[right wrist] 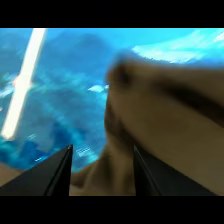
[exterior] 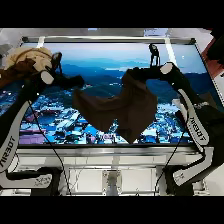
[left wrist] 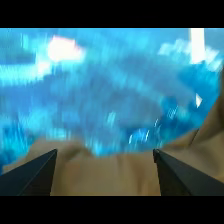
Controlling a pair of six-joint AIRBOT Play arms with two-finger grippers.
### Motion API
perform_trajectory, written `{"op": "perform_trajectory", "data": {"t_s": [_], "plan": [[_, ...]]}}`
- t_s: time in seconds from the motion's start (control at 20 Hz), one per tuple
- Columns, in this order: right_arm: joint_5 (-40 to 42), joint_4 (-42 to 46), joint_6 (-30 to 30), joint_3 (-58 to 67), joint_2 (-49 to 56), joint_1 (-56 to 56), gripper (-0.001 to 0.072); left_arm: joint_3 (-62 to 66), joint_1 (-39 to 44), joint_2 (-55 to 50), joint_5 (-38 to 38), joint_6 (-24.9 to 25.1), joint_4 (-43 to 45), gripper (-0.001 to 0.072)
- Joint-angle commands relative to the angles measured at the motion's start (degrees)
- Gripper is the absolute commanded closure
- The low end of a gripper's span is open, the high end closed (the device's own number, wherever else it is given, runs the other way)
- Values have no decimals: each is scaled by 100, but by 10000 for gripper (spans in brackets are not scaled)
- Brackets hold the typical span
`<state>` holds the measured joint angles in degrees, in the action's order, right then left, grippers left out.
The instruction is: Fold the shirts.
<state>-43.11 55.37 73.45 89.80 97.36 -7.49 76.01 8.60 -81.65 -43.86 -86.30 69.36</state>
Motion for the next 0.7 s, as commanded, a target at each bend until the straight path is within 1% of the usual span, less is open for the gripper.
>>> {"op": "perform_trajectory", "data": {"t_s": [0.0,0.1,0.15,0.2,0.25,0.3,0.35,0.4,0.45,0.55,0.65], "plan": [[-758,1073,240,114,-262,376,273,979,-7,173,-682,-33,940,3],[-1832,2087,671,111,-577,857,273,1307,-7,527,-1021,-85,1604,3],[-2337,2371,741,105,-691,1113,273,1318,-7,741,-1126,-131,1735,3],[-2774,2435,739,61,-802,1381,273,1316,-4,918,-1388,-208,1725,4],[-2999,2315,721,-52,-907,1624,273,1298,0,1023,-1873,-245,1569,4],[-3117,2124,678,-249,-1023,1840,273,1152,2,1088,-2256,-240,1314,4],[-3143,1906,623,-483,-1113,1996,273,813,9,1161,-2452,-238,999,4],[-3198,1668,595,-765,-1180,2109,273,356,39,1241,-2426,-236,697,4],[-3276,1512,507,-1049,-1213,2153,273,-262,116,1344,-2205,-238,387,4],[-3453,1283,258,-1707,-1222,2120,273,-1432,452,1486,-1473,-245,17,4],[-3401,1067,114,-2323,-1222,2068,273,-2186,966,1493,-715,-243,-50,6]]}}
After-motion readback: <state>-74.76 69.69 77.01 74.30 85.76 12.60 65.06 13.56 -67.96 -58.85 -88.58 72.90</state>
